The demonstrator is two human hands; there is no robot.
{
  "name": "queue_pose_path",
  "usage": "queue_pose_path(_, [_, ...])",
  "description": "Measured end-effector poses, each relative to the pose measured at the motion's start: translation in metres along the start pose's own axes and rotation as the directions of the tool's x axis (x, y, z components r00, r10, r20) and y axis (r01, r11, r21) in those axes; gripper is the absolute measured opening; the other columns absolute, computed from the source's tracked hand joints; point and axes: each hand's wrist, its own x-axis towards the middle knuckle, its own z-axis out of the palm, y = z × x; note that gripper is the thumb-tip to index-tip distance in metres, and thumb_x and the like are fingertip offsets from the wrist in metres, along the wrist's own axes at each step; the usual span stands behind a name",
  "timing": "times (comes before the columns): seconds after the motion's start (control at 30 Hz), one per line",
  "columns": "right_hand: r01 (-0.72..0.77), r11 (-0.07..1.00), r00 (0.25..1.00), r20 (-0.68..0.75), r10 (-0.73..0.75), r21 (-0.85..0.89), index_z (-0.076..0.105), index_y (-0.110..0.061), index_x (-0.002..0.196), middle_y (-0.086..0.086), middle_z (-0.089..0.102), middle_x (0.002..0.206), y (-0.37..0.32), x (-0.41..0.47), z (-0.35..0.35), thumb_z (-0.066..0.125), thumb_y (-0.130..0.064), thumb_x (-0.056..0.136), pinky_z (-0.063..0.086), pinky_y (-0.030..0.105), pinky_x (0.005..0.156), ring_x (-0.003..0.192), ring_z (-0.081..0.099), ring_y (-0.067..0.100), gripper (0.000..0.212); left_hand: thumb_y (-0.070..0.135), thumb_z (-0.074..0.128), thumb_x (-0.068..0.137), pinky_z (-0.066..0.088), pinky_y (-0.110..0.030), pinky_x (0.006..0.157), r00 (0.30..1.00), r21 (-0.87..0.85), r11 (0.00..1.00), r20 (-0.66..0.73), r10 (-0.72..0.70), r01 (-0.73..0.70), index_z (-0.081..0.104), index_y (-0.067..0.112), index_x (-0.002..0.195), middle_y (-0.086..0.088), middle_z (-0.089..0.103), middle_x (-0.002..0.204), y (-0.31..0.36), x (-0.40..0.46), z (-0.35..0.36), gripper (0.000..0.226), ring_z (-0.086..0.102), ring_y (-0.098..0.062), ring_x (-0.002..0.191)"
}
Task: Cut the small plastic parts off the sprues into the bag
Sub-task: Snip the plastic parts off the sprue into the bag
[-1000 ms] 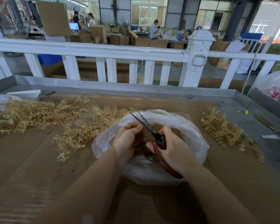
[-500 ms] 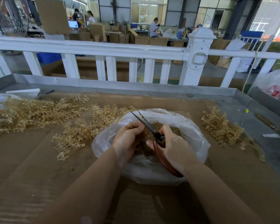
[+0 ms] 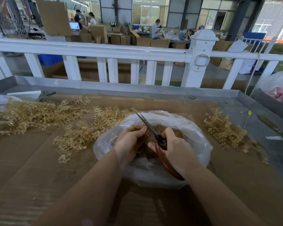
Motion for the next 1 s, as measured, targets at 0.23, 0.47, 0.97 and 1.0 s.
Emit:
queue_pose_path(0.23, [-0.036,0.995,0.999,0.008,0.035,0.094,0.04,-0.021,0.099,-0.007,0.06,0.08,-0.0063,0.002,-0.0018,0.052,-0.054,0.089,0.04,0.008,0.054,0.066,0.055,0.002,0.037,0.009,0.062,0.087,0.055,-0.031,0.055,0.998,0.077,0.997,0.05,-0.032,0.028,0.067,0.007,0.09,-0.008,0.072,0.076,-0.0012,-0.0002,-0.0028,0.005,0.07,-0.021,0.065])
queue_pose_path(0.47, [-0.027,0.995,0.999,0.039,0.023,0.098,0.039,-0.023,0.096,-0.01,0.058,0.079,-0.0016,0.0058,-0.0032,0.057,-0.052,0.087,0.038,0.012,0.051,0.063,0.053,-0.001,0.036,0.008,0.064,0.085,0.058,-0.036,0.065,0.998,0.073,0.997,0.054,-0.025,0.021,0.067,0.002,0.103,-0.012,0.073,0.084,-0.0008,-0.001,-0.0024,0.019,0.071,-0.024,0.073])
queue_pose_path(0.97, [0.017,0.997,1.0,0.003,-0.017,0.073,0.038,-0.027,0.099,-0.008,0.059,0.089,0.0002,-0.0008,0.0023,0.053,-0.056,0.088,0.041,0.014,0.063,0.077,0.057,0.005,0.035,0.006,0.059,0.088,0.055,-0.029,0.055,0.997,0.056,0.998,0.073,-0.01,0.006,0.066,0.003,0.098,-0.009,0.073,0.078,-0.0012,-0.0032,-0.0037,0.012,0.07,-0.021,0.066])
queue_pose_path(1.0, [0.015,0.997,1.0,0.005,-0.016,0.082,0.038,-0.027,0.099,-0.008,0.059,0.09,0.001,-0.0005,0.003,0.053,-0.056,0.087,0.043,0.018,0.067,0.079,0.057,0.006,0.035,0.006,0.059,0.088,0.055,-0.029,0.055,0.997,0.054,0.999,0.075,-0.01,0.006,0.067,0.004,0.096,-0.01,0.073,0.078,-0.0013,-0.0031,-0.004,0.012,0.071,-0.021,0.067])
